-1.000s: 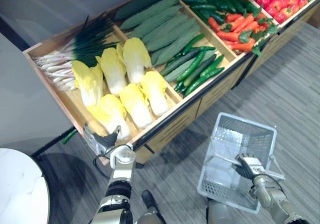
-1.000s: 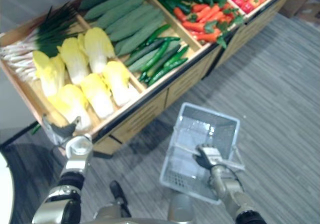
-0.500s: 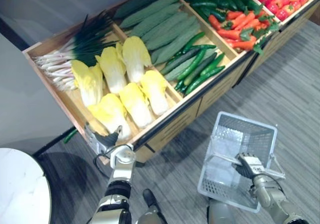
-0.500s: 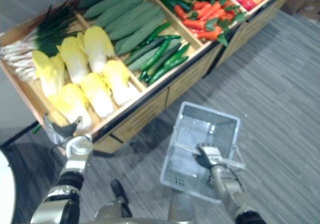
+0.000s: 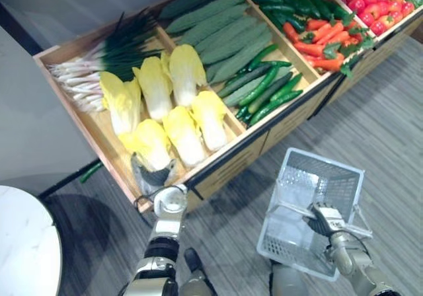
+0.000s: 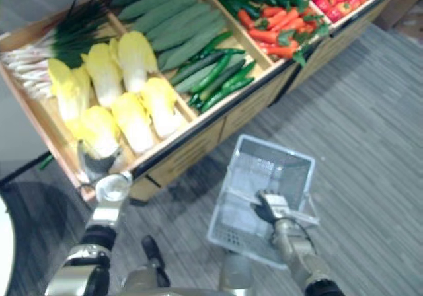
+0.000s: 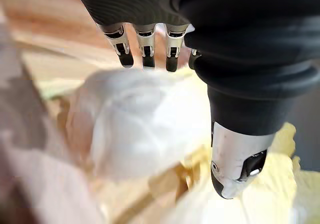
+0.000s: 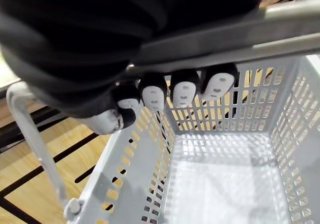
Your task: Pick vegetable in the basket
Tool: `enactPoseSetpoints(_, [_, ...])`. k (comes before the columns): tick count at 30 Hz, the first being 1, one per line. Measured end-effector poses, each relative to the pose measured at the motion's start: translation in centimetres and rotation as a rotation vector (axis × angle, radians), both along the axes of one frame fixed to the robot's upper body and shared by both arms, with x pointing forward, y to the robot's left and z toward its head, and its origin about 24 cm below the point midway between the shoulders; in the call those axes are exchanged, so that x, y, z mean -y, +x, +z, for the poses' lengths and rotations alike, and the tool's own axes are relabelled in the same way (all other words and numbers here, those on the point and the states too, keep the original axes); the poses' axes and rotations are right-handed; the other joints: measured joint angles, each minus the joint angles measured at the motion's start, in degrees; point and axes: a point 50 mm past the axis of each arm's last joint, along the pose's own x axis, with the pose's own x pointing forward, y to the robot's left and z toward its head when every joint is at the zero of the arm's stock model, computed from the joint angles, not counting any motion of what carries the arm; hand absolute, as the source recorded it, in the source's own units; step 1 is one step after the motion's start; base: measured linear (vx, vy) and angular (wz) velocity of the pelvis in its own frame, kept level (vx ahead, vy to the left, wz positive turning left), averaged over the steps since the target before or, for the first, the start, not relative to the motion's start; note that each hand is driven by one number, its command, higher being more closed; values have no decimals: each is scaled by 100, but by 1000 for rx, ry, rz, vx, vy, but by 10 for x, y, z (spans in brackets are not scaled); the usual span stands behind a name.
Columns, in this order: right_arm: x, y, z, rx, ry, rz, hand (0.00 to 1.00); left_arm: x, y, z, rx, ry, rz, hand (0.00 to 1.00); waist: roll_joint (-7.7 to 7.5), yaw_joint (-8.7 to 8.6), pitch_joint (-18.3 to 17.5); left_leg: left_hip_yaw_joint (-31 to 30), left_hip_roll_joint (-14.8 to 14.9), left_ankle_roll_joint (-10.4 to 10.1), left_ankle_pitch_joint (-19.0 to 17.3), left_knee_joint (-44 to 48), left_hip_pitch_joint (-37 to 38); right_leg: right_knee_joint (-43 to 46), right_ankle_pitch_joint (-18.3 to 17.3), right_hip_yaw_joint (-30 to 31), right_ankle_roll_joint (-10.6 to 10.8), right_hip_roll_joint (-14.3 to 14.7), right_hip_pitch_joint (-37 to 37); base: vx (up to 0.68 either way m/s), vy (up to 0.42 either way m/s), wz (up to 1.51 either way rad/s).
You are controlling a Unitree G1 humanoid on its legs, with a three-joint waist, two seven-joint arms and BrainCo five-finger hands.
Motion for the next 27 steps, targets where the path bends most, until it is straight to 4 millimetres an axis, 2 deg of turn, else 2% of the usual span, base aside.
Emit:
enactPoseSetpoints(3, [1,0,0,-3,0,-13,100,5,1,8,42,-13,-11,0,2,-87,7,-7,4,2,2,0,51,-23,0,2,0,3,63,54,-10,-2])
enactPoseSetpoints(11, [1,-5,-4,-18,15,-45,100,15,0,15,87,-48,-35,0,15,-90,4,-21,12,1,2,-1,78,-20,-1,-6,-2,12,91,9,-3,-1])
enactPoseSetpoints(22, [3,-12,-9,-37,-12,-46,100,12,-3,10,66,-49,-29,0,53,-94,-18,-5,36,1,2,-2,77,-21,5,13,-9,37,73,0,0,0])
enactPoseSetpoints(27, [3,-12,-9,-33,-9,-47,100,7,-7,-6,-10,-49,-8,0,112,-107,-52,7,98,-8,8,-2,61,-29,17,38,-26,98,47,2,-2,-1])
